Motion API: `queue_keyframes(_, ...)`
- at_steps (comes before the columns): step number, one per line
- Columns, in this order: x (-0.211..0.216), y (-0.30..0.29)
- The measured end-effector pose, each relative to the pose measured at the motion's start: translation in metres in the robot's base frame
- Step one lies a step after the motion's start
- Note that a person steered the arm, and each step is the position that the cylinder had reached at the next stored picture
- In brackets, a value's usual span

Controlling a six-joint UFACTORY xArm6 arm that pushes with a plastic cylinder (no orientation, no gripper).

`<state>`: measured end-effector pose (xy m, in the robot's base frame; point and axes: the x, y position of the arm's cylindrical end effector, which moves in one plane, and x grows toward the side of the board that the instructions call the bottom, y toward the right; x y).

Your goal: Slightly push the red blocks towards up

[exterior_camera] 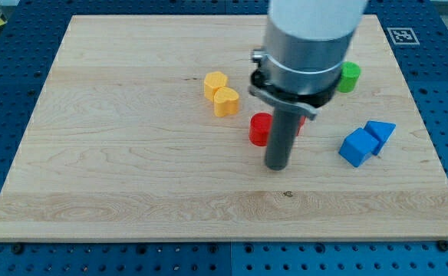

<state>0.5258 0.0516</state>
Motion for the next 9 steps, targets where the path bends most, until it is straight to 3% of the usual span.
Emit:
queue_keyframes(1, -0.016, -0.028)
queue_keyframes(3, -0.005, -0.002)
queue_keyframes(4, -0.020, 0.029)
queue_keyframes(9, -0.052, 0.010)
